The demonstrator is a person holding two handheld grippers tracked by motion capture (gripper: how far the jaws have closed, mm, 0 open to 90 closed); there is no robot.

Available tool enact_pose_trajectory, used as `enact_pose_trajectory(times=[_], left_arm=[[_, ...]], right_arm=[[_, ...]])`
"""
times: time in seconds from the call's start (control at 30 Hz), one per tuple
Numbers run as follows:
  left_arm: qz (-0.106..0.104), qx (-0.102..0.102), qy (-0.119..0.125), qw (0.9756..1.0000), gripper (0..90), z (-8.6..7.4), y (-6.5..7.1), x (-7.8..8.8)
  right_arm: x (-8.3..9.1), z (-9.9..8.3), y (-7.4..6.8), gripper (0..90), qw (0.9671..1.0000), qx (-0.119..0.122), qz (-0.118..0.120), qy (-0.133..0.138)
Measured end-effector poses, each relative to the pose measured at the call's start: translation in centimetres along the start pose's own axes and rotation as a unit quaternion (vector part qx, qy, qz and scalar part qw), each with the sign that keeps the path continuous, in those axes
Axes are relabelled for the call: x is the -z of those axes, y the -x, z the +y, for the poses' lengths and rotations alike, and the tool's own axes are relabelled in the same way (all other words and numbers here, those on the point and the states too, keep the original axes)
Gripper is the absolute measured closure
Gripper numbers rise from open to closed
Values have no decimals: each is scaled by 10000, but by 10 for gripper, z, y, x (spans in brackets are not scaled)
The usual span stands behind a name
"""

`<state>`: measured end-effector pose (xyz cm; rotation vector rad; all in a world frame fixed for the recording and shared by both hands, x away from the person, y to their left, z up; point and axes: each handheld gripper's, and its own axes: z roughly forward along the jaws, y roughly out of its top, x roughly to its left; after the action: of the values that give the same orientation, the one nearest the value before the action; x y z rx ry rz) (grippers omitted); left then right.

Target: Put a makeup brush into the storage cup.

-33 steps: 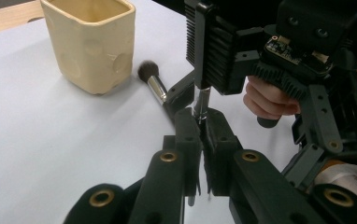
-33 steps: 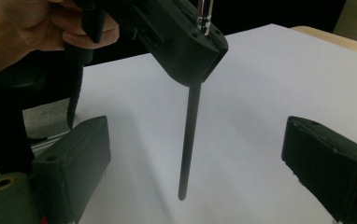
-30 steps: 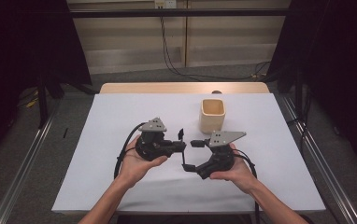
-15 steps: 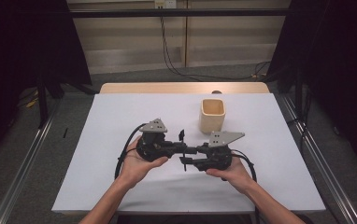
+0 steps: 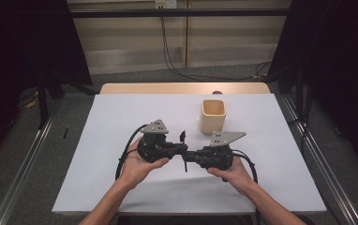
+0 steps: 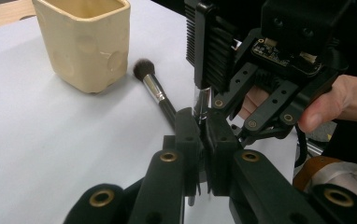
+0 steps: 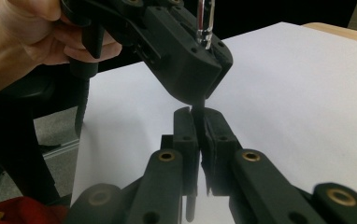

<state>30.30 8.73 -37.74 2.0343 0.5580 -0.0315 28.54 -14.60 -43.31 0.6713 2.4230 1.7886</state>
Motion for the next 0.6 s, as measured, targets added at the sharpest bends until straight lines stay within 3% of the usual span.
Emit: enact_pose_trajectory(times=[0.6], left_arm=[[-18,-21,239,9997,855,-4,-2,-1]], right_arm=[[2,1,-1,863,9999,53,-131,-12]])
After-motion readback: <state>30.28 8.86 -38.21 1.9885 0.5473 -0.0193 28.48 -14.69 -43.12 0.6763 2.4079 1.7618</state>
